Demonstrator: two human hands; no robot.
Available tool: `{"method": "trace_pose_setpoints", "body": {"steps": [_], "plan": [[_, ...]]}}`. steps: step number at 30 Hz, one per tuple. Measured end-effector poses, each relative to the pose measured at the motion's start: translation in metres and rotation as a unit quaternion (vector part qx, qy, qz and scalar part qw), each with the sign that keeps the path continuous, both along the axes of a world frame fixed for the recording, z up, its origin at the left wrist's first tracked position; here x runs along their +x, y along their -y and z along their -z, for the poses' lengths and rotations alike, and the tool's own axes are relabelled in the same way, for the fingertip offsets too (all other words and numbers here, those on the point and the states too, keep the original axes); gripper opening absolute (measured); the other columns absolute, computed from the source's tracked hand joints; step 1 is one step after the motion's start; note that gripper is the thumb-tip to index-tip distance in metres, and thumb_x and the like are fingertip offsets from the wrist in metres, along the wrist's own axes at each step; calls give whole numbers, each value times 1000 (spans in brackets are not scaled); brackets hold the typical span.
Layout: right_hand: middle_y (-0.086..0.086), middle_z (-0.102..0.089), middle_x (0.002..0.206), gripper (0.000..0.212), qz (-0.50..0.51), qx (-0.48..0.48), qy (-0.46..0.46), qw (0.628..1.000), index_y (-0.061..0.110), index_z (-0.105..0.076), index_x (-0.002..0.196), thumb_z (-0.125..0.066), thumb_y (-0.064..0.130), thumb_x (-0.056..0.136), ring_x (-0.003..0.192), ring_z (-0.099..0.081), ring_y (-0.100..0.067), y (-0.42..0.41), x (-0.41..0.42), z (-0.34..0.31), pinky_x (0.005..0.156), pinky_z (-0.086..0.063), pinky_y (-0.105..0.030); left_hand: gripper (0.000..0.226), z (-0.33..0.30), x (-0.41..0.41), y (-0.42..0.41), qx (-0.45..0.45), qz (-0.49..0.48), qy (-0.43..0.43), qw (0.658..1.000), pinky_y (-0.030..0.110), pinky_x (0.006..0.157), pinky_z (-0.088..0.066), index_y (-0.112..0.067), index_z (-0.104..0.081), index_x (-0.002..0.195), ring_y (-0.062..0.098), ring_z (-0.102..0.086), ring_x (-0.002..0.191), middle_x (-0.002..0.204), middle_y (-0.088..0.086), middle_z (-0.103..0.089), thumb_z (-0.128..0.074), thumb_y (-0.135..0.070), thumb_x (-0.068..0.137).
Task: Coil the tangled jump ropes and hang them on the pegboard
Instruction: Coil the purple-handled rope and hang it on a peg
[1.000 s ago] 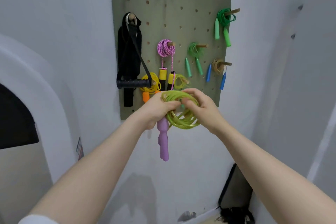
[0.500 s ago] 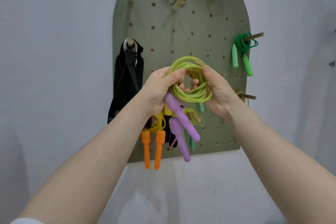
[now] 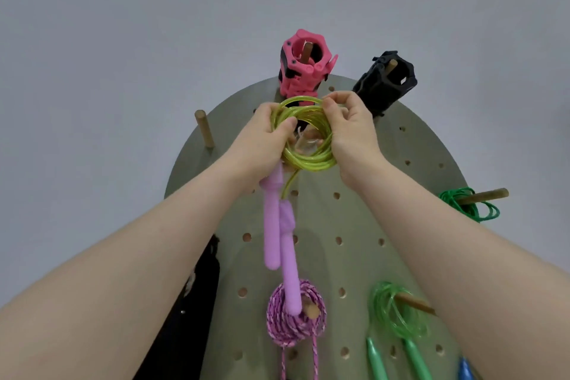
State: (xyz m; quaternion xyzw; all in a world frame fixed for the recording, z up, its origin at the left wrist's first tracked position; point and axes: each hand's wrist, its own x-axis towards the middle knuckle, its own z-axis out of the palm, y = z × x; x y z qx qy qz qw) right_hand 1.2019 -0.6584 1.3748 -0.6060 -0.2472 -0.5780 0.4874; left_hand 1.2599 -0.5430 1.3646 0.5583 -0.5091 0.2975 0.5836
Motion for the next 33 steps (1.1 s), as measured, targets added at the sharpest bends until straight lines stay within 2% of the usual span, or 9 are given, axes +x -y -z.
{"method": "trace_pose_setpoints", "body": {"steps": [8, 12, 15, 17, 19, 21, 24, 30, 33], "plan": [[3, -54, 76, 10, 198, 5, 78, 977, 18, -49, 87, -46, 21, 96, 65, -61, -25, 24, 43, -45, 56, -52, -31, 28, -34, 31, 31, 13, -150, 94, 984, 40, 63, -56, -25, -38, 127, 22, -60, 61, 83, 2, -60, -34, -28, 100], [0, -54, 80, 10, 174, -28, 34, 984, 13, -50, 94, -44, 20, 98, 47, -56, -4, 43, 64, -37, 39, -39, -11, 31, -37, 54, 43, 49, -252, 86, 962, 29, 72, -37, -18, -43, 127, 22, -55, 89, 105, 8, -60, -33, -30, 100], [-4, -60, 94, 15, 237, -60, -17, 969, 15, -50, 102, -39, 25, 99, 82, -59, -20, 47, 89, -33, 64, -47, -26, 37, -33, 76, 53, 90, -362, 58, 926, 33, 78, -36, -10, -42, 127, 34, -53, 108, 117, 17, -55, -27, -32, 101], [-9, -59, 107, 23, 383, -104, -39, 917, 16, -49, 111, -33, 28, 100, 99, -53, -29, 51, 102, -30, 77, -43, -38, 45, -29, 89, 55, 111, -490, 69, 862, 41, 88, -37, -12, -35, 136, 37, -43, 118, 127, 19, -44, -22, -38, 101], [-13, -52, 119, 25, 565, -162, -28, 809, 14, -46, 118, -31, 22, 99, 109, -46, -33, 54, 109, -26, 82, -37, -40, 50, -27, 94, 55, 105, -571, 81, 810, 45, 96, -32, -18, -27, 143, 35, -33, 123, 134, 17, -33, -21, -42, 100], [-14, -46, 126, 30, 645, -201, -14, 737, 12, -45, 123, -33, 14, 96, 115, -41, -34, 54, 111, -25, 85, -34, -40, 49, -28, 93, 60, 100, -584, 83, 801, 45, 98, -30, -19, -23, 145, 34, -30, 125, 138, 16, -28, -22, -40, 101], [-16, -43, 130, 35, 672, -225, -30, 705, 8, -44, 127, -30, 12, 95, 118, -39, -34, 49, 108, -30, 86, -33, -40, 48, -33, 92, 68, 91, -570, 71, 813, 44, 98, -29, -17, -25, 144, 35, -29, 125, 139, 16, -27, -24, -37, 101], [-10, -15, 154, 63, 499, -285, -204, 792, 14, -7, 150, -38, 26, 96, 136, -23, -32, 46, 96, -23, 107, -27, -45, 64, -22, 83, 55, 188, -501, 51, 843, 48, 109, -20, -14, 0, 149, 33, -17, 139, 157, 7, -9, -23, -45, 99], [-7, -4, 158, 67, 459, -243, -115, 847, 10, -7, 150, -40, 23, 92, 142, -12, -28, 39, 81, -1, 116, -16, -41, 70, -9, 66, 46, 161, -465, 56, 869, 49, 111, -17, -16, 3, 150, 31, -14, 142, 157, 7, -10, -26, -50, 96]]}}
